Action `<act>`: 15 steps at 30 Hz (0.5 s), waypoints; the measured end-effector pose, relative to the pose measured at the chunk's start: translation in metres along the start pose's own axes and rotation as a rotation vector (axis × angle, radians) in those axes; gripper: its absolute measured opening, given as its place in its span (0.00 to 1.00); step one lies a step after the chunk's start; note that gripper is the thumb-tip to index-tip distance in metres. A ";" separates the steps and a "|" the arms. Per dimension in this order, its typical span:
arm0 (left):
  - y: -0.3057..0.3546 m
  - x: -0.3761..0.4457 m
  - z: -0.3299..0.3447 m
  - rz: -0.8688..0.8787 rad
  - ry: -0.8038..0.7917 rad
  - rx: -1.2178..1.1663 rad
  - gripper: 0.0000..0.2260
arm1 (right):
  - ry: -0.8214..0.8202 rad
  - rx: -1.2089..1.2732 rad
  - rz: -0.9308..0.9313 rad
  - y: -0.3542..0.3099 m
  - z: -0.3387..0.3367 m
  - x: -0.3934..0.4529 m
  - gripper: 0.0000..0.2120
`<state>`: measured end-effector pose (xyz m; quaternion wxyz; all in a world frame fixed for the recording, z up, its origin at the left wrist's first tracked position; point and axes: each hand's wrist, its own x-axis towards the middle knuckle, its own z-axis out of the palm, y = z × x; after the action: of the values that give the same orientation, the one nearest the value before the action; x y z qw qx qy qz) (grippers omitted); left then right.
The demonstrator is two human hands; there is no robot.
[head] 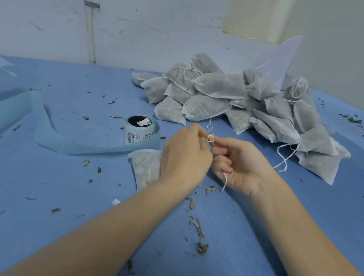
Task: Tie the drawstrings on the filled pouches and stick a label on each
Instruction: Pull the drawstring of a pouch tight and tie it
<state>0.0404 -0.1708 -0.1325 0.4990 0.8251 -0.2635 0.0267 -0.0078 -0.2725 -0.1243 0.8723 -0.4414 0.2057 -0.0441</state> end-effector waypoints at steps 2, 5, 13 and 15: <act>-0.001 -0.003 0.001 0.111 0.065 0.020 0.10 | 0.012 0.032 0.014 0.001 0.001 0.001 0.03; -0.002 -0.005 0.000 0.181 0.141 0.026 0.09 | 0.026 0.040 0.012 0.000 0.001 0.001 0.07; -0.005 0.000 -0.003 0.276 0.296 0.165 0.06 | 0.084 -0.110 -0.138 -0.004 0.002 -0.005 0.08; -0.006 -0.001 -0.003 0.365 0.363 0.273 0.04 | 0.151 -0.308 -0.261 -0.002 0.002 -0.005 0.07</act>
<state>0.0429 -0.1657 -0.1359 0.4093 0.8053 -0.3080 0.2984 -0.0111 -0.2709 -0.1200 0.7635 -0.5880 0.2158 -0.1576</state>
